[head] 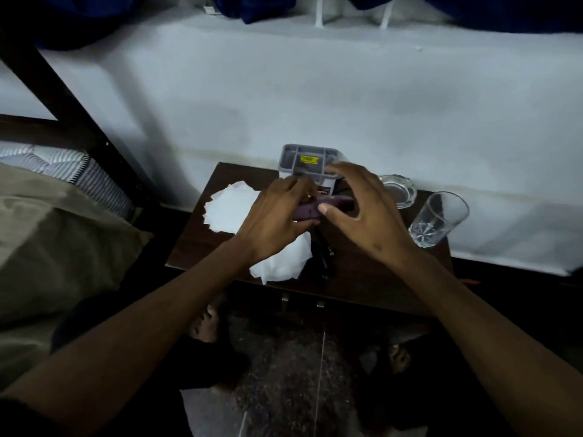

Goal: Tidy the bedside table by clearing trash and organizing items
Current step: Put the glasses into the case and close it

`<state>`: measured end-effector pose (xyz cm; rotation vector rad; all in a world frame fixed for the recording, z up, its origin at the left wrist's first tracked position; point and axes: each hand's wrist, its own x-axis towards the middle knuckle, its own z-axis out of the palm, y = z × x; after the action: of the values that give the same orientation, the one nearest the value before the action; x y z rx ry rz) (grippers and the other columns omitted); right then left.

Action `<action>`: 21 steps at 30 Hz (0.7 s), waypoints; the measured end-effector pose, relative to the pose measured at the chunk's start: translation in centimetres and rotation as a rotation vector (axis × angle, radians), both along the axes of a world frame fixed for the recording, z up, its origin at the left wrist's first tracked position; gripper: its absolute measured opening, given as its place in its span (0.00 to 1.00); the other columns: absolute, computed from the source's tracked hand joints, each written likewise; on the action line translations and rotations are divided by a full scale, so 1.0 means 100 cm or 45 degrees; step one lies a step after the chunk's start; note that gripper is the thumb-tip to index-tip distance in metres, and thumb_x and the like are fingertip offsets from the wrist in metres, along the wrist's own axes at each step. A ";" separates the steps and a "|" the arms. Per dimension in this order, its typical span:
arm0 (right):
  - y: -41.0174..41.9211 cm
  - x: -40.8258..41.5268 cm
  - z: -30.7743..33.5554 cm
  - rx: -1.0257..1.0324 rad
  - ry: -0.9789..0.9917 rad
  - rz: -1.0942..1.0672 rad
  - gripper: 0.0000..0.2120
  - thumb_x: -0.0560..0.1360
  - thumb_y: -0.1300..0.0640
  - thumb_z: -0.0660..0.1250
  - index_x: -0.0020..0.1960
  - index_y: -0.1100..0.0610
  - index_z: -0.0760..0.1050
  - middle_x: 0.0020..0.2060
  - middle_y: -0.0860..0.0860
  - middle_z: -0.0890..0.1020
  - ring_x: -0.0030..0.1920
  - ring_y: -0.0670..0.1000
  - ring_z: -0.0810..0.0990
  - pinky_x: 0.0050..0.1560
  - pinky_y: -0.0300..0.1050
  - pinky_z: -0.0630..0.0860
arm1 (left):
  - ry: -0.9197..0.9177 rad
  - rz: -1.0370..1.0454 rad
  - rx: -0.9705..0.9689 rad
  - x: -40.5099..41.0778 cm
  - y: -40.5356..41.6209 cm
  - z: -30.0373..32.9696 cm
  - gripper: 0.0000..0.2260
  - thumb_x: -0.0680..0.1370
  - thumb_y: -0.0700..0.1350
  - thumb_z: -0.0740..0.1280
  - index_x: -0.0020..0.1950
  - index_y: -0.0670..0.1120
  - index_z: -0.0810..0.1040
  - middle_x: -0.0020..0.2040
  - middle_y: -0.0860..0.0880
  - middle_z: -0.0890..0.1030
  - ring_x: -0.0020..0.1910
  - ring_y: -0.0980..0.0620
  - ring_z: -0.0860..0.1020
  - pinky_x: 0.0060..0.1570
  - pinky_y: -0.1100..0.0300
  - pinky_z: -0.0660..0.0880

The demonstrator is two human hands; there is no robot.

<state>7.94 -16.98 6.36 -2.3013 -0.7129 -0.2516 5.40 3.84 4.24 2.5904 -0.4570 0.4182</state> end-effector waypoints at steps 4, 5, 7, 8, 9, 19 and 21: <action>-0.011 -0.004 -0.003 -0.006 0.077 0.123 0.23 0.74 0.54 0.74 0.68 0.50 0.77 0.64 0.46 0.82 0.65 0.46 0.80 0.67 0.50 0.76 | 0.083 -0.022 -0.176 -0.005 -0.013 -0.009 0.22 0.70 0.51 0.81 0.59 0.49 0.76 0.55 0.51 0.82 0.54 0.50 0.76 0.51 0.48 0.77; -0.012 -0.005 -0.005 -0.003 0.106 0.135 0.23 0.74 0.55 0.74 0.68 0.50 0.77 0.62 0.46 0.83 0.63 0.46 0.81 0.66 0.49 0.77 | 0.106 -0.019 -0.216 -0.005 -0.015 -0.010 0.23 0.69 0.51 0.82 0.58 0.48 0.76 0.55 0.52 0.82 0.54 0.51 0.77 0.51 0.49 0.77; -0.016 -0.007 -0.009 -0.005 0.155 0.163 0.22 0.74 0.56 0.74 0.67 0.50 0.77 0.60 0.45 0.84 0.61 0.45 0.82 0.63 0.49 0.79 | 0.174 -0.012 -0.294 -0.003 -0.015 -0.011 0.25 0.67 0.50 0.83 0.58 0.48 0.76 0.53 0.52 0.83 0.54 0.52 0.79 0.52 0.51 0.79; -0.017 -0.007 -0.011 -0.017 0.158 0.175 0.21 0.74 0.56 0.74 0.66 0.50 0.78 0.58 0.44 0.85 0.60 0.44 0.83 0.62 0.49 0.80 | 0.221 -0.014 -0.337 -0.001 -0.014 -0.011 0.26 0.67 0.50 0.84 0.58 0.48 0.76 0.52 0.52 0.83 0.53 0.52 0.80 0.52 0.51 0.80; -0.018 -0.007 -0.014 -0.034 0.143 0.180 0.19 0.74 0.56 0.74 0.65 0.50 0.79 0.57 0.44 0.85 0.58 0.44 0.83 0.60 0.48 0.79 | 0.272 -0.020 -0.378 0.000 -0.013 -0.012 0.26 0.66 0.49 0.85 0.58 0.48 0.76 0.52 0.52 0.83 0.52 0.52 0.81 0.52 0.51 0.80; -0.013 -0.010 -0.036 -0.114 0.060 0.143 0.15 0.74 0.55 0.73 0.61 0.51 0.81 0.53 0.46 0.83 0.54 0.48 0.81 0.59 0.48 0.77 | 0.810 0.074 -0.763 0.000 0.009 -0.031 0.20 0.67 0.57 0.83 0.53 0.49 0.86 0.46 0.48 0.86 0.42 0.55 0.81 0.43 0.55 0.78; -0.011 -0.011 -0.037 -0.148 0.060 0.146 0.14 0.74 0.53 0.73 0.59 0.51 0.80 0.52 0.45 0.83 0.53 0.48 0.81 0.57 0.49 0.77 | 0.849 0.097 -0.858 -0.003 0.011 -0.035 0.17 0.69 0.51 0.83 0.53 0.46 0.86 0.46 0.42 0.86 0.41 0.54 0.81 0.43 0.57 0.78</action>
<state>6.80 -18.06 2.70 -2.3576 -0.8524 -0.1049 5.13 4.89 0.72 1.9249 0.0276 -0.2467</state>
